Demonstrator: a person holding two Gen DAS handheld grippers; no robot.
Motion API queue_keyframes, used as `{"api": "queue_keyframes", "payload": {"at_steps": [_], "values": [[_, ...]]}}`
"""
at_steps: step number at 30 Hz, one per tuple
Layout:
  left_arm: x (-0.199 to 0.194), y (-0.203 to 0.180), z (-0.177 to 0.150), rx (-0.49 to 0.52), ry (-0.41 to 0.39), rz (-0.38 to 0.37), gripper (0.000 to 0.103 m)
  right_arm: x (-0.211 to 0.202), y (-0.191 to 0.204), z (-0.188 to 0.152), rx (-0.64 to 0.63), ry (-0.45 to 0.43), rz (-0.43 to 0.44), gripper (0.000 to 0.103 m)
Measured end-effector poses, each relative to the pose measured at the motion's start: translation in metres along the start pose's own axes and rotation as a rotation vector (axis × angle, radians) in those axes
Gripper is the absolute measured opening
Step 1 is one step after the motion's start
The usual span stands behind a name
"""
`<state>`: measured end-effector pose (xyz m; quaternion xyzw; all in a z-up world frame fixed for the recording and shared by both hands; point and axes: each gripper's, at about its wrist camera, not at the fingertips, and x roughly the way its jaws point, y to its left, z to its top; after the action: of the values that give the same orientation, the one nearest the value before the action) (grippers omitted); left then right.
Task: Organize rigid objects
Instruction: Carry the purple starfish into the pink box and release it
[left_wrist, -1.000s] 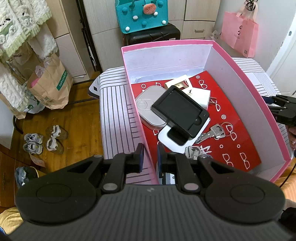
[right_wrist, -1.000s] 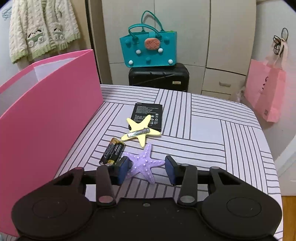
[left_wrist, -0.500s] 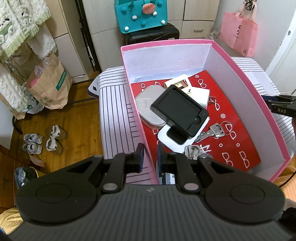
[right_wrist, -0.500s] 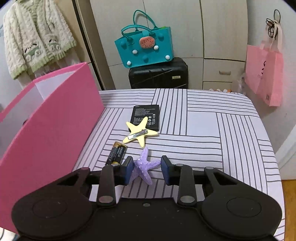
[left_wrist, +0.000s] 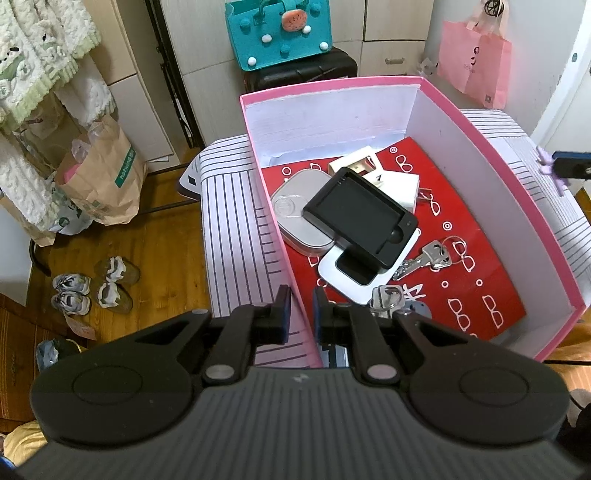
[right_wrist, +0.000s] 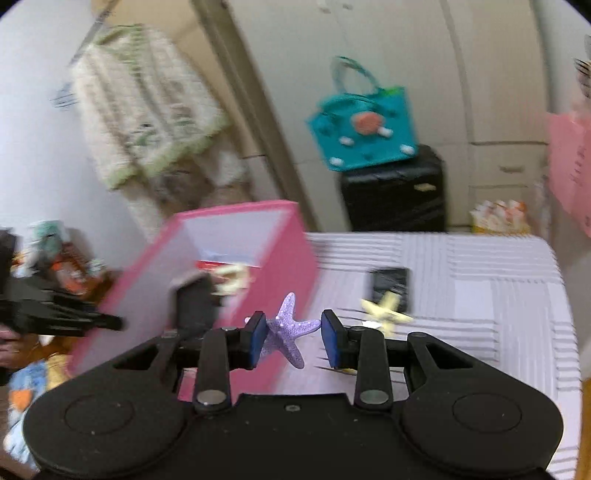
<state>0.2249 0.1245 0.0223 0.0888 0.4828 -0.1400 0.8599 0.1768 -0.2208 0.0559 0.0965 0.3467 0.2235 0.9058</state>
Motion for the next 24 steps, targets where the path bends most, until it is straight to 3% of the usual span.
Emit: {"api": "queue_keyframes", "payload": {"at_steps": [4, 8, 16, 19, 24], "values": [[-0.001, 0.002, -0.001, -0.003, -0.003, -0.002, 0.011, 0.003, 0.035, 0.011, -0.072, 0.028, 0.105, 0.038], [-0.002, 0.001, -0.002, -0.002, -0.004, -0.001, 0.011, 0.021, 0.067, 0.011, -0.164, 0.115, 0.181, 0.038], [-0.003, 0.004, -0.002, -0.019, -0.006, -0.008, 0.011, 0.066, 0.108, -0.004, -0.343, 0.283, 0.168, 0.038], [-0.004, 0.005, -0.002, -0.025, -0.005, -0.012, 0.011, 0.074, 0.112, -0.012, -0.404, 0.285, 0.107, 0.039], [-0.003, 0.006, -0.002, -0.036, -0.004, -0.016, 0.011, 0.050, 0.093, -0.002, -0.327, 0.193, 0.133, 0.045]]}}
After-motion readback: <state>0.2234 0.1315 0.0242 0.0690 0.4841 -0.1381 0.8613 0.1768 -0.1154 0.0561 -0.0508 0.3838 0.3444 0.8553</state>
